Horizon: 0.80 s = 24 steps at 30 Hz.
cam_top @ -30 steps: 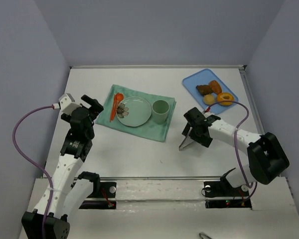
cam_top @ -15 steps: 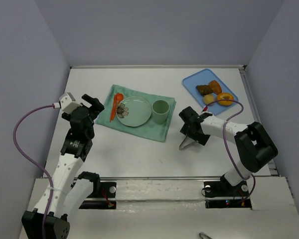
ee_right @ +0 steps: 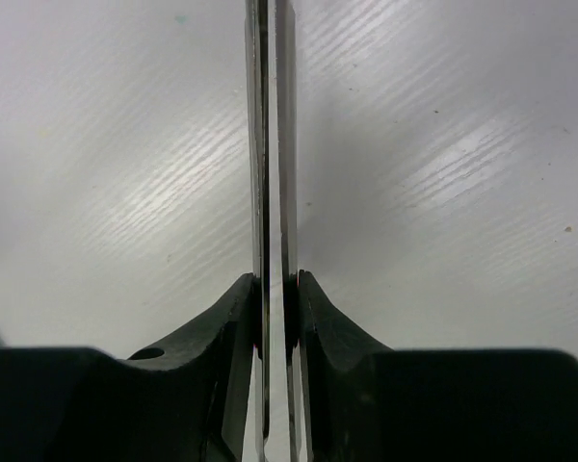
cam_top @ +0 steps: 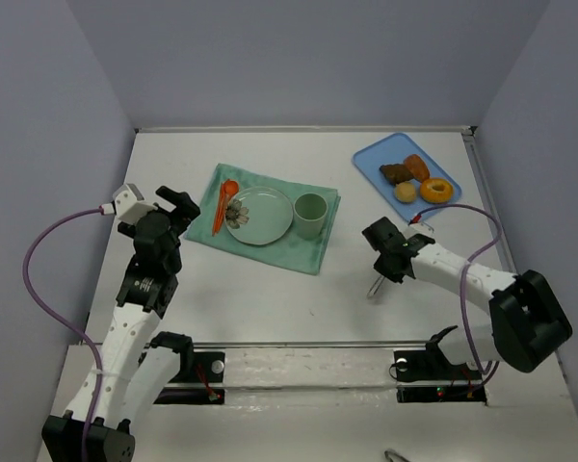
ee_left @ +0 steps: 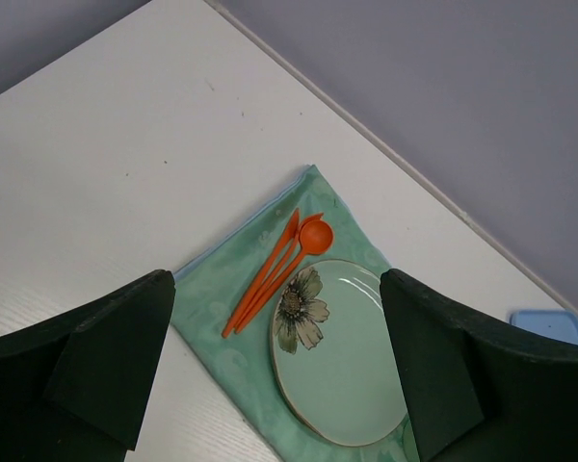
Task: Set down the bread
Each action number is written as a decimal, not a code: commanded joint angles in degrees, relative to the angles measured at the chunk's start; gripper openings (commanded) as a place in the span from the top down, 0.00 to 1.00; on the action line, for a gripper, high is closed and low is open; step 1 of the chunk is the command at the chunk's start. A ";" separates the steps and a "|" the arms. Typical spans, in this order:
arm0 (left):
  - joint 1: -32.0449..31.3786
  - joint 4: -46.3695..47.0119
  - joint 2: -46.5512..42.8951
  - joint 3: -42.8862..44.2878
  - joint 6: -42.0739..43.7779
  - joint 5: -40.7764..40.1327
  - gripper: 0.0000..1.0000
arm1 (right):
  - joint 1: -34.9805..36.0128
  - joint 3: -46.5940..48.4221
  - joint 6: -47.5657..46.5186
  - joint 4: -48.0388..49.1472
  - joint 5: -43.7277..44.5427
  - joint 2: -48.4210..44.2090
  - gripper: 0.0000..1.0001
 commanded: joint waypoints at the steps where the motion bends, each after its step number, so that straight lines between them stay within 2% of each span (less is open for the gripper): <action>1: 0.37 2.17 -1.86 -0.41 0.56 -2.41 0.01 | 0.49 0.23 -0.36 -1.56 1.27 -8.94 0.85; 3: 0.37 2.08 -2.04 -0.50 0.56 -2.59 0.01 | 0.49 0.58 -2.30 -2.00 0.57 -13.93 0.93; 6: 0.37 2.08 -2.30 -0.50 0.56 -2.77 0.01 | 0.49 3.12 -8.09 -2.09 -0.40 -19.05 0.93; 10: 0.37 2.25 -2.22 -0.59 0.30 -2.94 0.01 | 0.49 7.08 -20.64 1.06 0.47 -21.87 0.93; 11: 0.37 2.34 -2.21 -0.76 0.03 -3.03 0.01 | 0.49 7.44 -26.24 4.20 0.74 -22.22 0.93; 14: 0.37 2.43 -2.21 -0.68 0.12 -2.68 0.01 | 0.49 8.14 -29.19 9.23 1.79 -22.23 0.88; 15: 0.37 2.26 -2.13 -0.42 0.38 -2.50 0.01 | 0.49 8.67 -29.11 9.33 1.97 -21.70 0.83; 19: 0.37 1.90 -2.56 -0.41 0.21 -2.68 0.01 | -1.26 11.83 -29.81 6.09 1.18 -17.57 0.78; 21: 0.37 1.82 -2.92 -0.59 0.21 -2.77 0.01 | -2.67 12.89 -29.81 4.50 -1.10 -16.16 0.77; 24: 0.37 1.73 -3.36 -0.68 0.12 -2.85 0.01 | -6.18 13.94 -31.13 3.80 -6.97 -15.28 0.69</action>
